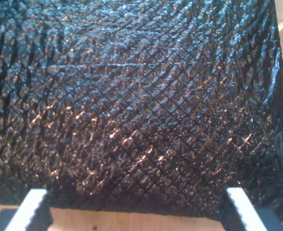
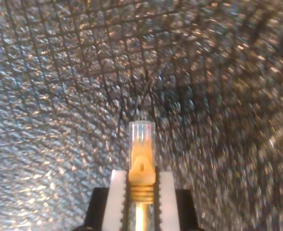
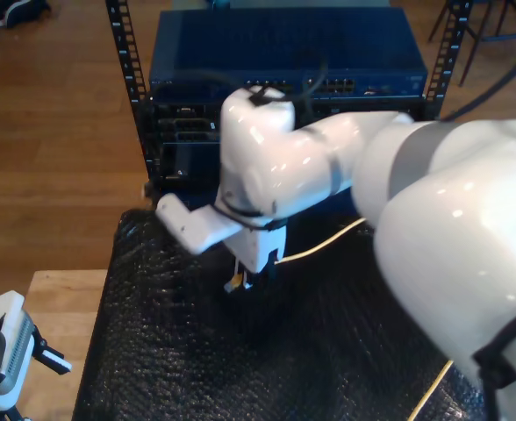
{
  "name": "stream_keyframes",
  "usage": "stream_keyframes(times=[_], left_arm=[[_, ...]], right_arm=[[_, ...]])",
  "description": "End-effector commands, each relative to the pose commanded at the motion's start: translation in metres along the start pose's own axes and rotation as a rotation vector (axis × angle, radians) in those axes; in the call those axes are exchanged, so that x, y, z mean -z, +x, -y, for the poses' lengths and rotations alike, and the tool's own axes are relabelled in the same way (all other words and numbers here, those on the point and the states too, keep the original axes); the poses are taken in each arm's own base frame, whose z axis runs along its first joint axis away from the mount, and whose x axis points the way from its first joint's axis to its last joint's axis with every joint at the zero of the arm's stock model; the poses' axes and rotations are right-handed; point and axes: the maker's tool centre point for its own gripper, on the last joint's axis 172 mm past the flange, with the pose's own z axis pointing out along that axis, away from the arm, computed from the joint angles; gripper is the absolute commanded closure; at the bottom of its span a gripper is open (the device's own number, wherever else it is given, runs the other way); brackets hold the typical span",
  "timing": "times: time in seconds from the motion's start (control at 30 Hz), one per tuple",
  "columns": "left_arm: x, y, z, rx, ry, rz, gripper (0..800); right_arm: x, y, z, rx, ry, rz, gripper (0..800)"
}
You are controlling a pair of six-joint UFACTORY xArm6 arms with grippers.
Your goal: Grab the cable and plug it in
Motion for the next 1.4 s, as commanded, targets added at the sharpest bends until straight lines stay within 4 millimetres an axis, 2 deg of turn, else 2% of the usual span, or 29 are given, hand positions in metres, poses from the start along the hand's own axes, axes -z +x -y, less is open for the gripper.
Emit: stream_keyframes(times=[0.23,0.43,0.53,0.73,0.93,1.1,1.23,1.4], left_arm=[[0.000,0.021,0.001,-0.007,-0.015,-0.022,0],[-0.014,0.056,0.005,-0.008,-0.052,-0.033,0],[-0.020,0.071,0.007,0.006,-0.069,-0.036,0],[-0.018,0.108,0.023,-0.016,-0.056,-0.058,0],[-0.027,0.130,0.023,-0.044,-0.082,-0.059,0],[-0.036,0.151,0.021,-0.050,-0.105,-0.076,0],[-0.035,0.158,0.033,-0.063,-0.064,-0.069,0],[-0.037,0.173,0.038,-0.080,-0.069,-0.064,0]], right_arm=[[0.025,-0.015,0.021,-0.105,0.041,-0.047,796],[0.041,-0.031,0.048,-0.211,0.066,-0.056,796],[0.051,-0.030,0.059,-0.257,0.051,-0.095,794],[0.081,-0.035,0.070,-0.333,-0.010,-0.169,794],[0.099,-0.047,0.082,-0.405,-0.050,-0.189,794],[0.124,-0.059,0.086,-0.452,-0.109,-0.200,794],[0.142,-0.058,0.090,-0.495,-0.129,-0.234,794],[0.167,-0.057,0.098,-0.542,-0.150,-0.301,794]])
